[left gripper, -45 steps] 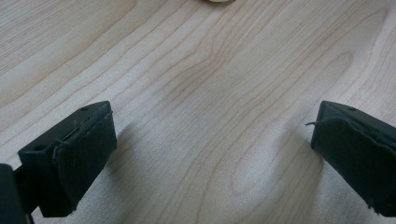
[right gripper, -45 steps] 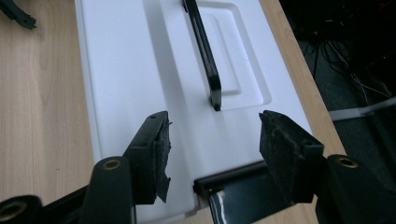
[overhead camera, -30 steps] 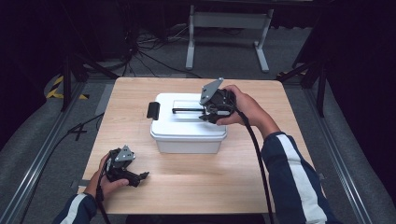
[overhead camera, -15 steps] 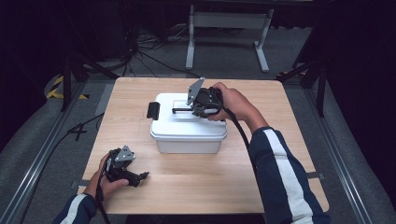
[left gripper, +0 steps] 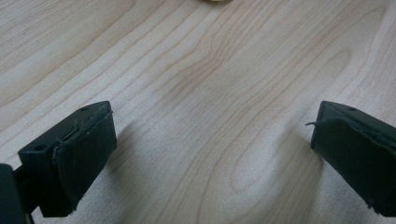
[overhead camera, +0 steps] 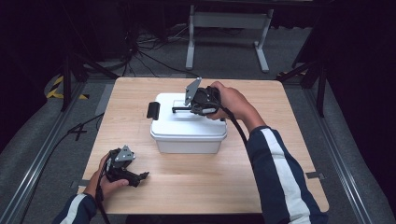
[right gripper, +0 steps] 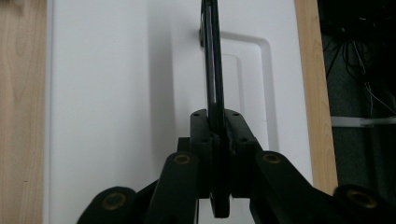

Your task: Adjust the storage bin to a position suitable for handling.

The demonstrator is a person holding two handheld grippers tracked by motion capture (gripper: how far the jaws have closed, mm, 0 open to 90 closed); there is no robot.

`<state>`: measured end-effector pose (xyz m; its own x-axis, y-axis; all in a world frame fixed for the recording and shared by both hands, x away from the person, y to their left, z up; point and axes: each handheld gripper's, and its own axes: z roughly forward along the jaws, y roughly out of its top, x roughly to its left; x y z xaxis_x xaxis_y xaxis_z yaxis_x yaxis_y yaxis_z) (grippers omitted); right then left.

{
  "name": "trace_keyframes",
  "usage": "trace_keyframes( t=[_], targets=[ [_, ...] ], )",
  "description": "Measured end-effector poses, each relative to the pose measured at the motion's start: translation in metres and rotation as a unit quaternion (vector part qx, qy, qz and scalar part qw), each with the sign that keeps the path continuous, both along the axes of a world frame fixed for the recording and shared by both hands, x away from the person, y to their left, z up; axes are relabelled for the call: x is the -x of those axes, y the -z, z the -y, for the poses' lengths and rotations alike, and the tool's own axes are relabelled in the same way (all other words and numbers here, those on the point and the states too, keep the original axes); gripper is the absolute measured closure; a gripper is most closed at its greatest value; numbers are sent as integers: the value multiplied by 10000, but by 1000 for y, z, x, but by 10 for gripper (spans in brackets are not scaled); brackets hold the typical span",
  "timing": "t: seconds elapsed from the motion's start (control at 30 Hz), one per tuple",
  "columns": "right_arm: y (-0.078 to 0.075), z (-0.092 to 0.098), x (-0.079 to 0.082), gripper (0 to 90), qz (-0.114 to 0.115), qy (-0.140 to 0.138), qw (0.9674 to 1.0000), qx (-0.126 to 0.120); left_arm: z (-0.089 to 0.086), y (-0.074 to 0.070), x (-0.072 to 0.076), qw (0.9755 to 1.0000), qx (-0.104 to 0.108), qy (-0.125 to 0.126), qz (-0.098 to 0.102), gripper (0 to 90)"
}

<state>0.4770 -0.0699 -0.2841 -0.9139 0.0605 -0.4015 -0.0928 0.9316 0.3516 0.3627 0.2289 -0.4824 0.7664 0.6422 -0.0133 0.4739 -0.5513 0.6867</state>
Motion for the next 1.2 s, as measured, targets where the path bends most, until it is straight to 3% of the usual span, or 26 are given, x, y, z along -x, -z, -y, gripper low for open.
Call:
trace_keyframes(
  t=[1.2],
  targets=[
    [-25, 13, 9, 847, 232, -143, 9991, -330, 0, 0, 0, 10000, 13, -1, 2, 7]
  ],
)
